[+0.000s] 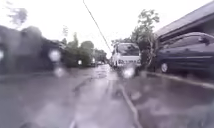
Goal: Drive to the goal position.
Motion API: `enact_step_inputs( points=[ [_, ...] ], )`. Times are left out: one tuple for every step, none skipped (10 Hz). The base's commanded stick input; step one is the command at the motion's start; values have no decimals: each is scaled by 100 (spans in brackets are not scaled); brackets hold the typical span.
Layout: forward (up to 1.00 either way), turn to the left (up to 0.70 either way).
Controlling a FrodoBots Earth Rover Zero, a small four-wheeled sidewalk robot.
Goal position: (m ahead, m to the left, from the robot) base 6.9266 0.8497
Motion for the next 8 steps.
enact_step_inputs(
  points=[
    [100, 0],
    [100, 0],
    [100, 0],
    [100, 0],
    [100, 0],
    [100, 0],
    [100, 0],
    [100, 0]
  ],
)
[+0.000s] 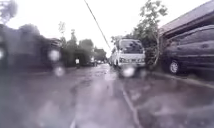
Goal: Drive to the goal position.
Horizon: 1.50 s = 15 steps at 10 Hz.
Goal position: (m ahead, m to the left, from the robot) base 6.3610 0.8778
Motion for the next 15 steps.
enact_step_inputs(
  points=[
    [100, 0],
    [100, 0],
    [100, 0],
    [100, 0],
    [100, 0],
    [100, 0],
    [100, 0],
    [100, 0],
    [100, 0],
    [100, 0],
    [100, 0],
    [100, 0],
    [100, 0],
    [100, 0],
    [100, 0]
  ],
)
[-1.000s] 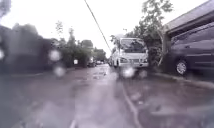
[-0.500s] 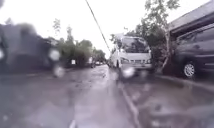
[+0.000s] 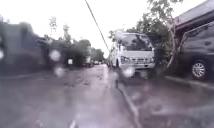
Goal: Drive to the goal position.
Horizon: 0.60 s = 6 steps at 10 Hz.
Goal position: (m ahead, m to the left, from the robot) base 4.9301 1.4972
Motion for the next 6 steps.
enact_step_inputs(
  points=[
    [100, 0],
    [100, 0],
    [100, 0],
    [100, 0],
    [100, 0],
    [100, 0]
  ],
)
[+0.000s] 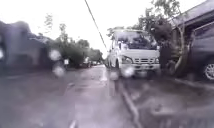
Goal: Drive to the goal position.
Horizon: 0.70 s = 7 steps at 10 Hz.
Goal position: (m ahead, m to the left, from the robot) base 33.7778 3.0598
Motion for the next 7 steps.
enact_step_inputs(
  points=[
    [100, 1],
    [100, 27],
    [100, 27],
    [100, 27],
    [100, 27],
    [100, 15],
    [100, 0]
  ],
)
